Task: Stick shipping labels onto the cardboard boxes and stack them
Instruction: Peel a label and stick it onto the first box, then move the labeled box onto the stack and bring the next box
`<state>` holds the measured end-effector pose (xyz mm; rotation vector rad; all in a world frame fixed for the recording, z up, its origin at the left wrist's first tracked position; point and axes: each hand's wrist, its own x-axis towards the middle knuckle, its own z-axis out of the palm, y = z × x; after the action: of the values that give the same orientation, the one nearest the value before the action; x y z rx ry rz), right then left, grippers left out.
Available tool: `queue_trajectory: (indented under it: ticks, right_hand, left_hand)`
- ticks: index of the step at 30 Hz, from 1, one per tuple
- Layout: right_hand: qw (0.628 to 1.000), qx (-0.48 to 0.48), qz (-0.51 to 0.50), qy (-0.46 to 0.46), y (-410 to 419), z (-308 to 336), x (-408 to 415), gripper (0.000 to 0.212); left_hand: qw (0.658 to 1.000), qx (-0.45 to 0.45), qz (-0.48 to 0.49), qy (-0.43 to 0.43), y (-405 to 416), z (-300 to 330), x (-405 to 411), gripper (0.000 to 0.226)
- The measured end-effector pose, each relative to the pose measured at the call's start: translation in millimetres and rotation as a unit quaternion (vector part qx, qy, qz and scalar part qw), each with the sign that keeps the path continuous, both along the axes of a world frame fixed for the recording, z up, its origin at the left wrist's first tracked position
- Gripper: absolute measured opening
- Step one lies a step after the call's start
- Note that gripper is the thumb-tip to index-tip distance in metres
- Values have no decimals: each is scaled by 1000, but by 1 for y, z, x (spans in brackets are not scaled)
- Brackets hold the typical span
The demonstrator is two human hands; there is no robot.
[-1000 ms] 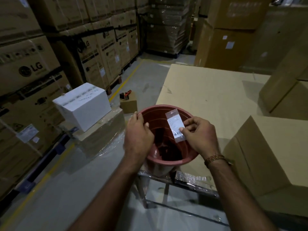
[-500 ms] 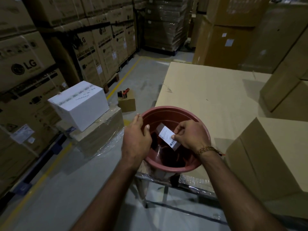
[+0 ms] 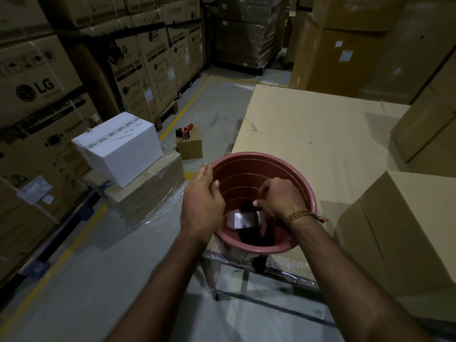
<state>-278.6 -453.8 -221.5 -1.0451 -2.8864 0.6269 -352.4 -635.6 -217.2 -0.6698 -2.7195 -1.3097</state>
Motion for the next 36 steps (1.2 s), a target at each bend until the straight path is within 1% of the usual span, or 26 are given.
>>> queue_trajectory:
  ticks: [2, 5, 10, 15, 18, 21, 23, 26, 28, 31, 36]
  right_hand:
    - [999, 12, -5, 31, 2, 1, 3, 33]
    - [997, -4, -12, 83, 5, 5, 9, 26]
    - [988, -22, -2, 151, 6, 22, 27, 16]
    - [982, -19, 0, 186, 6, 32, 49, 14]
    - [980, -19, -10, 196, 6, 40, 66, 16]
    - [975, -19, -34, 217, 7, 51, 88, 15]
    - [973, -7, -50, 226, 9, 58, 108, 13]
    - [967, 9, -79, 241, 16, 66, 142, 16]
    - [959, 12, -105, 261, 24, 70, 166, 16]
    - [943, 24, -145, 298, 44, 77, 208, 14]
    - [937, 67, -213, 269, 96, 84, 284, 16]
  left_hand:
    - [1000, 3, 0, -4, -1, 1, 1, 51]
    - [1000, 12, -1, -6, -2, 1, 2, 52]
    - [1000, -4, -7, 6, -2, 0, 1, 54]
    - [997, -16, -16, 75, 1, 13, 7, 53]
    - [992, 30, -42, 112, 7, 27, 19, 48]
    - [983, 86, -84, 140, 19, 39, 34, 43]
    - [972, 109, -134, 160, 31, 45, 45, 41]
    - [955, 120, -220, 158, 51, 53, 66, 41]
    - [946, 121, -258, 155, 63, 57, 83, 41]
    - [931, 147, -296, 153, 84, 56, 114, 39]
    - [925, 141, -330, 122, 125, 42, 162, 40]
